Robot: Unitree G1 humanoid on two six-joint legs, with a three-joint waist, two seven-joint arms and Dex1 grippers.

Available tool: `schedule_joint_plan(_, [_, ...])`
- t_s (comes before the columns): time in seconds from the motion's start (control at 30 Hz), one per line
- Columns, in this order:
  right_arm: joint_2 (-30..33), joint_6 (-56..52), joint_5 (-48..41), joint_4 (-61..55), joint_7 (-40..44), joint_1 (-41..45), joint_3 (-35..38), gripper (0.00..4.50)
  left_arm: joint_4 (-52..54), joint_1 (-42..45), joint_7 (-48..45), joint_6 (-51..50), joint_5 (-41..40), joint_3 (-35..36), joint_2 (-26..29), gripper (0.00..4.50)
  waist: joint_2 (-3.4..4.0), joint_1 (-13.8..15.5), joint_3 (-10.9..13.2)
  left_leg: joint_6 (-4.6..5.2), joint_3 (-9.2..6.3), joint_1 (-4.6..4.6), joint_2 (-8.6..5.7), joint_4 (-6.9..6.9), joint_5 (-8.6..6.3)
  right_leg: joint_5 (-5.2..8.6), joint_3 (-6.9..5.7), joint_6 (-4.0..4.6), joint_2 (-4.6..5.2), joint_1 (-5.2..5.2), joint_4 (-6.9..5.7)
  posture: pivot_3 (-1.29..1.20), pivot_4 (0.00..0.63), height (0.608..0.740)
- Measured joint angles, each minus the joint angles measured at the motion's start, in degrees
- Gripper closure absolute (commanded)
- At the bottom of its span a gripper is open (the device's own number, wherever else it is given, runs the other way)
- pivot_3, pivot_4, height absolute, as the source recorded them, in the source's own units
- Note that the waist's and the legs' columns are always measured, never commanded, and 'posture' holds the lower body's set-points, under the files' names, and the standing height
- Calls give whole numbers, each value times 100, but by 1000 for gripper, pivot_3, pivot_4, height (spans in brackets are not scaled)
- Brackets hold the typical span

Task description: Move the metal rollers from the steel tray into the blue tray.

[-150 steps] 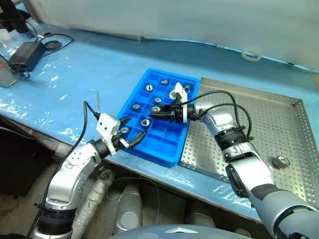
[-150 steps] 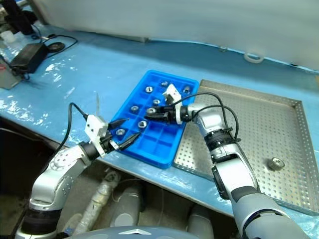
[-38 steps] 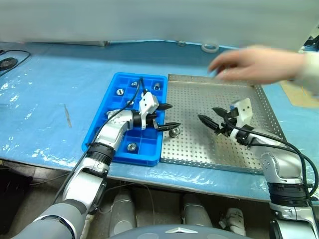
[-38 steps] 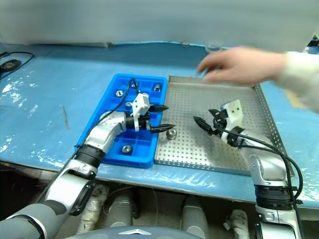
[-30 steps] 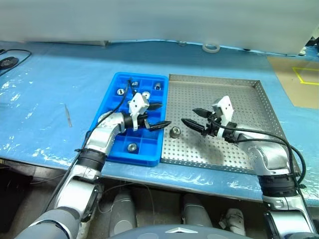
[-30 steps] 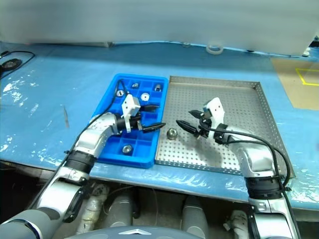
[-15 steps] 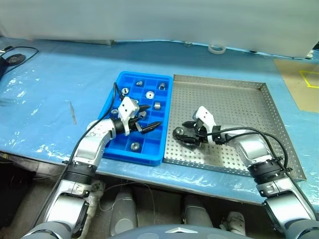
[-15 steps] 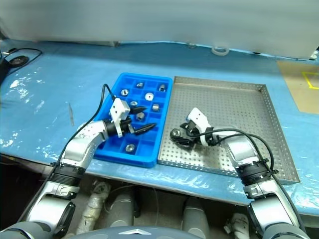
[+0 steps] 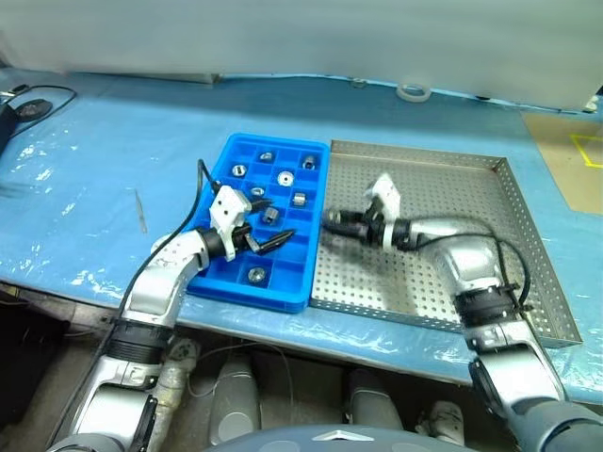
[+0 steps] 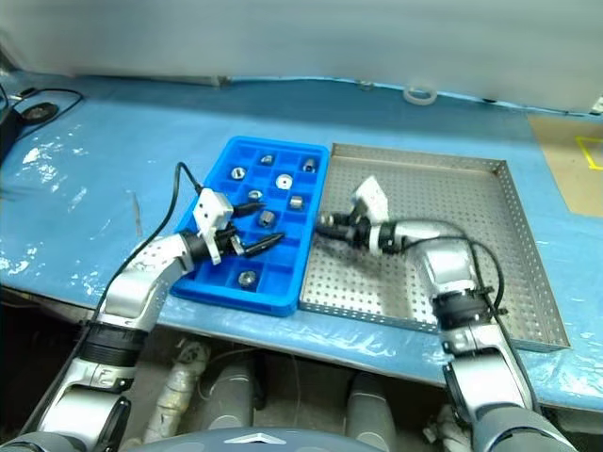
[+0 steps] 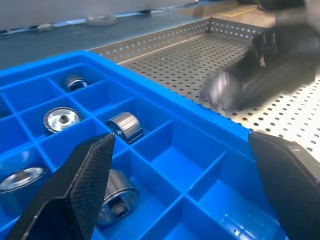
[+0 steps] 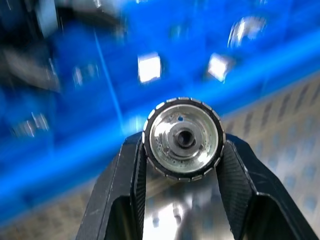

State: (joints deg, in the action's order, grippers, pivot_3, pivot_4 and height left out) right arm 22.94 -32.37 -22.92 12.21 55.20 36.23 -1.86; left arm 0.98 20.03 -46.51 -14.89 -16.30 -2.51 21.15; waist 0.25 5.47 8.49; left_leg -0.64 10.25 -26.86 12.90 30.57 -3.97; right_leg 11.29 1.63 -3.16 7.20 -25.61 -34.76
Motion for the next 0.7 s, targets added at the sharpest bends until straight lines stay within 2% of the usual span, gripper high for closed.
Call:
schedule_joint_plan(0.1, [-132, -87, -445, -13, 327, 643, 228, 2894, 392, -319, 213, -113, -54, 207, 113, 0, -1, 58, -1, -4, -8, 1, 4, -9, 3, 0, -13, 6, -1, 4, 3, 292, 150, 740])
schedule_joint_plan(0.17, [-152, -80, -499, 79, 555, 760, 173, 2894, 540, -530, 336, -158, -60, 306, 173, 0, -2, 163, -1, -6, -8, 1, 4, -17, 4, 3, -16, 7, -1, 4, 8, 292, 150, 740])
schedule_joint_plan(0.4, [5, 409, 432, 654, 1382, 648, -1204, 2894, 946, -1024, 712, -298, -90, 478, 196, 0, -3, 562, 0, -14, -15, -28, 3, -19, 9, 4, -26, 5, 1, -19, 2, 369, 150, 740])
schedule_joint_plan(0.53, [124, 650, 757, 652, 1514, 535, -1480, 2894, 1029, -1084, 767, -311, -111, 466, 195, 0, -4, 705, 0, -14, -19, -27, 2, -17, 9, 21, -26, -24, 1, -11, 1, 357, 150, 740])
schedule_joint_plan(0.7, [316, 785, 945, 490, 1565, 325, -1509, 2894, 999, -1024, 761, -312, -122, 416, 197, 0, -4, 708, 0, -14, -24, -20, 0, -16, 9, 25, -24, -35, 0, -5, -2, 314, 150, 740])
